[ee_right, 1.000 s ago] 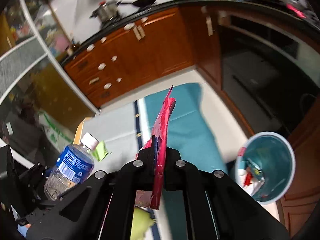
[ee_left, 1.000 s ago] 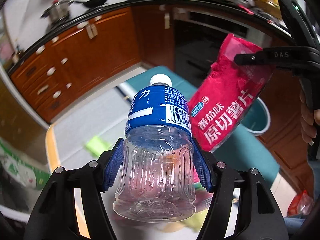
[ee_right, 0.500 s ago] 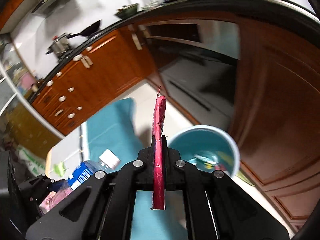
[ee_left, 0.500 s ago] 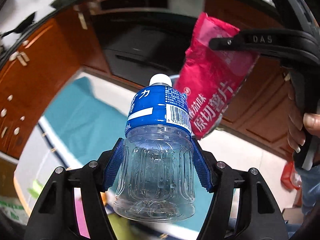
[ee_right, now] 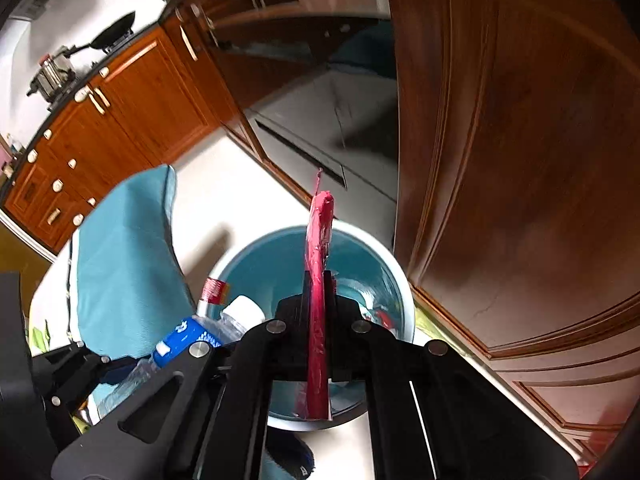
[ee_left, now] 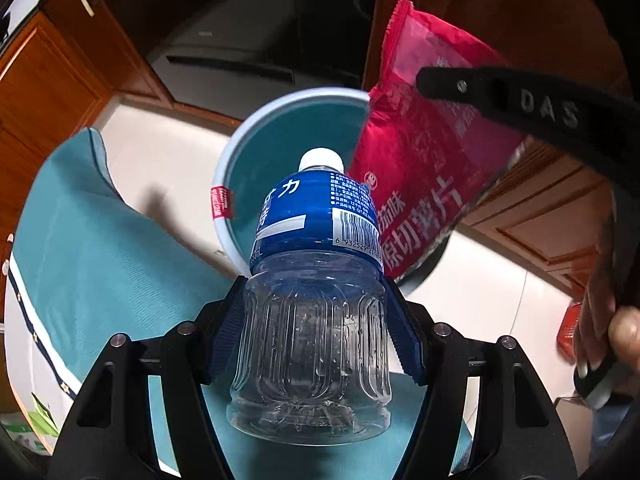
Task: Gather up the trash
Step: 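Carry bottle and chip bag to the bin and open both tools, then move both tools back toward the table, then grasp the pink snack box with the right tool while the left tool grasps the orange peel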
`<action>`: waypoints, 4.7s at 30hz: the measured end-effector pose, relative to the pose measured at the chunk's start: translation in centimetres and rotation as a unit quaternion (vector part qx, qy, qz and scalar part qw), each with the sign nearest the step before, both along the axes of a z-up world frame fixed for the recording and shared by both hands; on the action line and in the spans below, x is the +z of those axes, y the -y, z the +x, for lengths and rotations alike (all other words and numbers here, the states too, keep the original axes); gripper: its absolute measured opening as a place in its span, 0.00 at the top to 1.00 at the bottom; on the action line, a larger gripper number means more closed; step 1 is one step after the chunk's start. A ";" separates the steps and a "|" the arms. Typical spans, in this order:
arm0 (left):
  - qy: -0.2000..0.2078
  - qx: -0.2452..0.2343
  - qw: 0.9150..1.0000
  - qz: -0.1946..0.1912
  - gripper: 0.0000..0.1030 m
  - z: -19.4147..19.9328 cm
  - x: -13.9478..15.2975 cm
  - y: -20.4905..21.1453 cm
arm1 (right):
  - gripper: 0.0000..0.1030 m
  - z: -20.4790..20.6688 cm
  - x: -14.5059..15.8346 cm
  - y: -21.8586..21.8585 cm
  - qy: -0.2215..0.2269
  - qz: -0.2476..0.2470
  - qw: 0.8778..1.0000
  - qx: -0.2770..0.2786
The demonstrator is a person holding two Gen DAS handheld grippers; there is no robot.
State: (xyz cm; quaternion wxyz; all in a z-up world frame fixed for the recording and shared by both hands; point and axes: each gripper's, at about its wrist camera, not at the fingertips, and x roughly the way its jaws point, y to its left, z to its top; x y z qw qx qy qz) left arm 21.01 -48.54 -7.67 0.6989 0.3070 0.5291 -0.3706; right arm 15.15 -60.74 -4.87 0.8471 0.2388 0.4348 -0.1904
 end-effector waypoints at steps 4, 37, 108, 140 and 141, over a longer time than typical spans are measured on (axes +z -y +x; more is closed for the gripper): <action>0.000 0.006 1.000 0.013 0.34 -0.1 -1.3 0.2 | 0.71 0.4 -1.1 -0.3 -0.015 0.011 1.000 0.016; 0.058 0.044 0.997 -0.031 0.21 -3.9 5.9 -8.7 | 0.09 -2.9 3.8 -8.0 -0.020 0.076 0.996 0.043; 0.077 0.253 0.959 -0.098 0.21 6.2 6.5 -37.8 | 0.07 12.5 4.9 -37.5 -0.084 0.057 0.937 0.335; 0.012 0.130 0.990 -0.044 0.21 4.3 1.8 -30.0 | 0.60 10.8 6.4 -28.1 -0.006 -0.002 0.971 0.239; 0.008 0.122 0.992 -0.040 0.21 3.9 1.4 -29.7 | 0.60 10.6 6.0 -27.6 -0.007 0.001 0.972 0.236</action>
